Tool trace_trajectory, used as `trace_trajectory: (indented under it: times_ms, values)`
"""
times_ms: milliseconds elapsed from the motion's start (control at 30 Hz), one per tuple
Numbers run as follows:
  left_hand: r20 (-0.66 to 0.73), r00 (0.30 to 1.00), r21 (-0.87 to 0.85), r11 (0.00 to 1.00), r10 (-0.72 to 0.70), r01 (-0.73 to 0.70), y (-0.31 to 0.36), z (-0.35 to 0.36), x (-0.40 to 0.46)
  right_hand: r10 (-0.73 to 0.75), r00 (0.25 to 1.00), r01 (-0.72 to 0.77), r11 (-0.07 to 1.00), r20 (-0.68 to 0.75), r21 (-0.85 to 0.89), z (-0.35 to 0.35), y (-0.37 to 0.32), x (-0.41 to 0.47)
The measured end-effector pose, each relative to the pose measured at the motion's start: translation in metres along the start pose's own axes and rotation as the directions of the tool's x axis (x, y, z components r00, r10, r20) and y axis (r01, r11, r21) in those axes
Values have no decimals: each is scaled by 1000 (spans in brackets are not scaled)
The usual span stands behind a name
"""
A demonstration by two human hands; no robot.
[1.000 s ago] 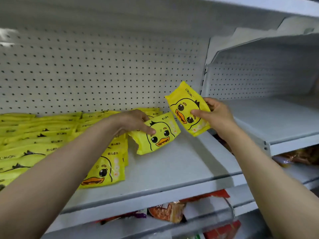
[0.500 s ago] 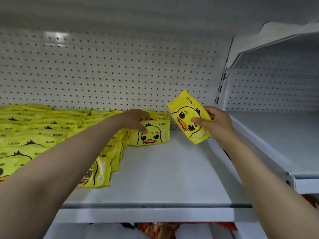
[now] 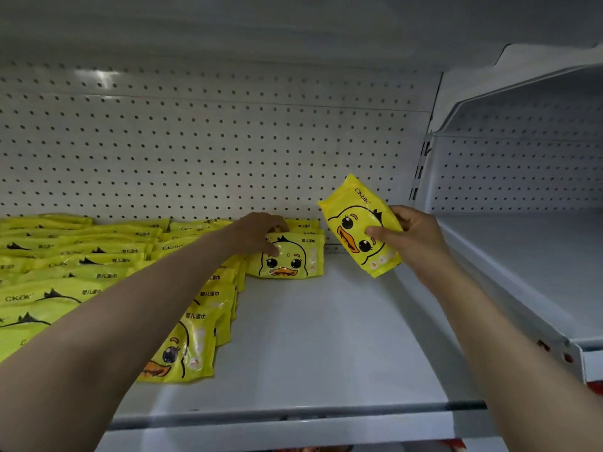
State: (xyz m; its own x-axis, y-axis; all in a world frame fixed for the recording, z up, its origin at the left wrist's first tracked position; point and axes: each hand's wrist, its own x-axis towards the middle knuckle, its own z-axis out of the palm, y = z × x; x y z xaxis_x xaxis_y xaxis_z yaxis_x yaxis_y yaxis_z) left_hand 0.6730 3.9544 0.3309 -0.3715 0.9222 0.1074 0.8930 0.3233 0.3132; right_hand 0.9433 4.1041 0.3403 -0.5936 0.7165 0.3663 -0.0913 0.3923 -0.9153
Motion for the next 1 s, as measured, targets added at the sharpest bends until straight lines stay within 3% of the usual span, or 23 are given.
trace_trajectory:
  times_ms: [300,500,633,867,1000]
  values:
    - [-152,987,-10,999,-42,40,-5,4,-21,-1,998,7,996,69,-87,17,2,7]
    - [-10,986,28,986,-167,167,1,-26,-75,7,975,100,879,221,-467,36,-7,20]
    - [22,980,14,981,-196,195,1,-21,-109,52,928,191,784,368,-591,60,-10,23]
    - [-87,987,87,986,-135,143,-7,1,-125,150,847,252,731,510,-634,100,-7,22]
    - [-123,986,93,988,-115,127,-10,5,-127,143,853,258,720,501,-644,112,0,23]
